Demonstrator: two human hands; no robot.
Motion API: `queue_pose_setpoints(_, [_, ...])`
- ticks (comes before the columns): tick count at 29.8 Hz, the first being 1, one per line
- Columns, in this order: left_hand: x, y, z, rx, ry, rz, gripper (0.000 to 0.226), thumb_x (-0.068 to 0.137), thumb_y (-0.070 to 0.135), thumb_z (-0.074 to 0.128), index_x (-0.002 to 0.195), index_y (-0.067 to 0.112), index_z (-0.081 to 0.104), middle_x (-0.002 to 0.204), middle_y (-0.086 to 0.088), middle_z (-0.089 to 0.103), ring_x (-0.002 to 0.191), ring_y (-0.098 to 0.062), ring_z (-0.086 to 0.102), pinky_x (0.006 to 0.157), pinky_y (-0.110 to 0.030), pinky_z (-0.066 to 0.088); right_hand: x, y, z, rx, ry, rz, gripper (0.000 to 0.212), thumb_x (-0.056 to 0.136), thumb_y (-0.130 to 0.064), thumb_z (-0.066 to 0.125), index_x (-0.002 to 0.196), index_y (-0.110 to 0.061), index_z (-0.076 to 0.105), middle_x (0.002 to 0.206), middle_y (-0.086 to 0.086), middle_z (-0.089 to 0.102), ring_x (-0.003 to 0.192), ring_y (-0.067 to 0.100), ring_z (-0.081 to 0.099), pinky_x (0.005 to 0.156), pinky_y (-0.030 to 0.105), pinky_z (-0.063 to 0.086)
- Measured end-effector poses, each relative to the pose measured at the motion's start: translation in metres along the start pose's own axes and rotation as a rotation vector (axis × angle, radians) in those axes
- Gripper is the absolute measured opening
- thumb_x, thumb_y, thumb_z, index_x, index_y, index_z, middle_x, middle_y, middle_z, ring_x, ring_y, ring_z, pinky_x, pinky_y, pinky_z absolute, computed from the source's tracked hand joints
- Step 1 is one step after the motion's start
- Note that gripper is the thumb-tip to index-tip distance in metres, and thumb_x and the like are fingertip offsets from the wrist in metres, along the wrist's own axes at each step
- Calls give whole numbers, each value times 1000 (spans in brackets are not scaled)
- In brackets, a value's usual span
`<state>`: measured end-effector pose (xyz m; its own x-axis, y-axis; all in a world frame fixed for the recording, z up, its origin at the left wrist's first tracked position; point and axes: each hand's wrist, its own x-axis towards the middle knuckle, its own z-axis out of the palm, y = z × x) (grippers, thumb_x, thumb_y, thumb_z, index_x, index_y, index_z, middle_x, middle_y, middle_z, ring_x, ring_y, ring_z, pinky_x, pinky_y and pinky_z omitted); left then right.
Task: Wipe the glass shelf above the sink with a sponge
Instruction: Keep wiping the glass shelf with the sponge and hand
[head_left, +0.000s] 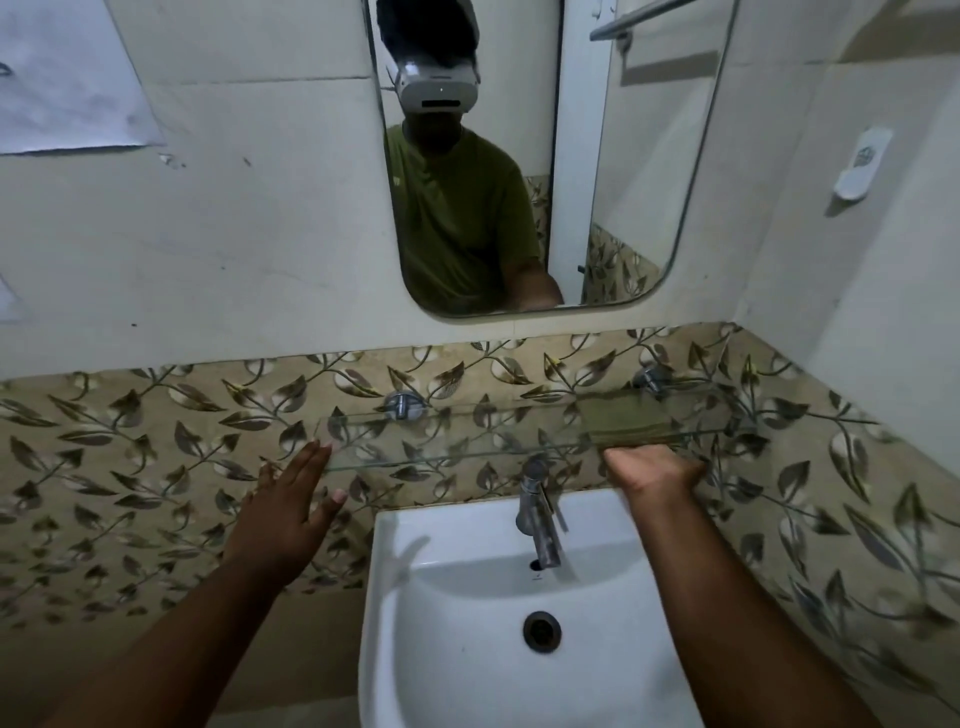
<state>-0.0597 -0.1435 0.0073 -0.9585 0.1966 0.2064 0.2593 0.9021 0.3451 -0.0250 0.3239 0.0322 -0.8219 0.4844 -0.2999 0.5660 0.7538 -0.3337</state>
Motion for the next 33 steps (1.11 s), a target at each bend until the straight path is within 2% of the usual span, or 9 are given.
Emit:
queue_pose_setpoints(3, [1, -3, 2, -3, 7, 3, 80, 88, 82, 14, 157, 43, 18, 167, 9, 19, 152, -36, 21, 119, -60, 22, -28, 22, -19, 346, -8, -70, 64, 85, -65, 51, 120, -15, 69, 134, 9, 65, 130, 26, 56, 117, 48, 34])
queue_pose_setpoints(7, [-3, 3, 3, -37, 35, 11, 83, 88, 81, 15, 157, 36, 22, 167, 4, 20, 153, -35, 20, 121, -55, 19, -30, 45, -16, 568, 14, 111, 53, 98, -50, 29, 137, -30, 58, 153, 7, 50, 144, 26, 40, 122, 50, 16])
queue_pose_setpoints(11, [-6, 10, 4, -87, 84, 34, 81, 90, 76, 21, 156, 30, 28, 165, 0, 25, 151, -31, 25, 121, -54, 23, -63, 40, 18, 1980, -139, 18, 59, 94, -54, 28, 98, -30, 82, 134, 35, 58, 132, 46, 52, 118, 47, 28])
queue_pose_setpoints(13, [-6, 9, 3, -93, 94, 26, 80, 90, 76, 23, 156, 30, 28, 165, 1, 26, 151, -31, 26, 118, -56, 28, -89, 38, 29, 2412, -249, -26, 74, 87, -68, 41, 120, -10, 73, 127, 28, 67, 118, 46, 65, 111, 50, 39])
queue_pose_setpoints(17, [-4, 9, 4, -103, 125, 41, 79, 91, 73, 25, 156, 29, 28, 165, -2, 27, 151, -29, 25, 116, -58, 30, -103, 32, -2, 2184, -144, -106, 87, 58, -41, 80, 137, -10, 60, 131, 23, 67, 118, 43, 66, 104, 55, 48])
queue_pose_setpoints(20, [-4, 13, 8, -111, 139, 52, 78, 91, 69, 27, 156, 25, 30, 164, -4, 29, 150, -28, 26, 115, -56, 30, -77, 37, -59, 2016, 265, -157, 75, 70, -41, 81, 137, -19, 59, 130, 15, 69, 118, 35, 67, 89, 47, 55])
queue_pose_setpoints(23, [-5, 14, 9, -128, 140, 58, 80, 91, 71, 27, 156, 24, 31, 164, -4, 28, 150, -28, 26, 116, -56, 30, -44, 31, -97, 1067, 668, -120, 58, 100, -51, 53, 154, -35, 38, 144, 5, 58, 122, 29, 61, 88, 44, 47])
queue_pose_setpoints(29, [-4, 16, 13, -105, 144, 59, 81, 90, 71, 27, 155, 23, 32, 164, -6, 29, 151, -31, 25, 118, -56, 27, 21, 26, -56, -132, 414, -169, 59, 97, -45, 50, 152, -25, 40, 157, 12, 42, 144, 36, 38, 121, 50, 27])
queue_pose_setpoints(33, [1, 11, 13, -72, 129, 46, 85, 89, 76, 22, 156, 24, 31, 165, -4, 27, 152, -31, 22, 122, -52, 20, 17, 0, -36, -109, 350, -147, 63, 103, -55, 32, 160, -31, 22, 170, 5, 15, 155, 34, 12, 126, 51, 6])
